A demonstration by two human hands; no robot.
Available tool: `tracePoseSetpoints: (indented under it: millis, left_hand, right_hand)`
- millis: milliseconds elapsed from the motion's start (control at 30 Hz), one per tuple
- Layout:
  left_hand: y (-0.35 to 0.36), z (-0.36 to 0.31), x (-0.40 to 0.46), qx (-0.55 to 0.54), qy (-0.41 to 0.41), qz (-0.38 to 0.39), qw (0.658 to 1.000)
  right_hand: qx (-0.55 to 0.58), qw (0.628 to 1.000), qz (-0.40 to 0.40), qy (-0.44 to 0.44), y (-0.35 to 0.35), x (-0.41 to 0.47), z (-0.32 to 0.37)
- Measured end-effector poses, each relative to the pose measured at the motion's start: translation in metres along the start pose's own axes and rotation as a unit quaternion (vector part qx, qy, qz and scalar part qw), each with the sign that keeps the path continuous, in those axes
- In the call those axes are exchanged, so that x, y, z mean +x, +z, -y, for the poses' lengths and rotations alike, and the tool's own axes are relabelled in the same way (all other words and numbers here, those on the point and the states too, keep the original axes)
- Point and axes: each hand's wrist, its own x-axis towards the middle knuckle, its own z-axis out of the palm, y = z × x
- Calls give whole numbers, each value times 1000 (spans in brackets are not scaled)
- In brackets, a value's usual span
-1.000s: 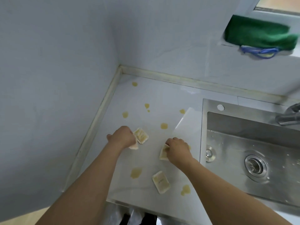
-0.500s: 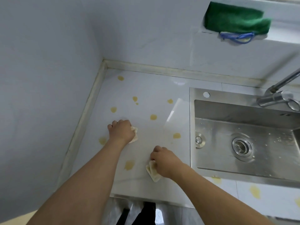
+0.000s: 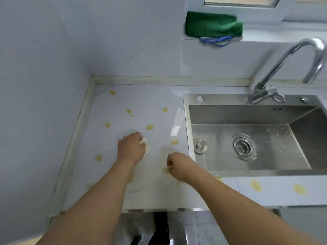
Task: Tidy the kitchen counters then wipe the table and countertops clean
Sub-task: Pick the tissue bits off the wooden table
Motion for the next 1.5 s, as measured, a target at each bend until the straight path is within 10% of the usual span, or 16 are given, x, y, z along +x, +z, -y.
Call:
tracePoseSetpoints:
  millis: [633,1500]
  left_hand:
    - [78,-364,-210,-40,356,128,925]
    - [368,-729,-677,204,702,390,560]
  right_hand:
    - [261,855,-310,322,12,-353,-249]
    - [448,448,-402,661,262,-812,-473]
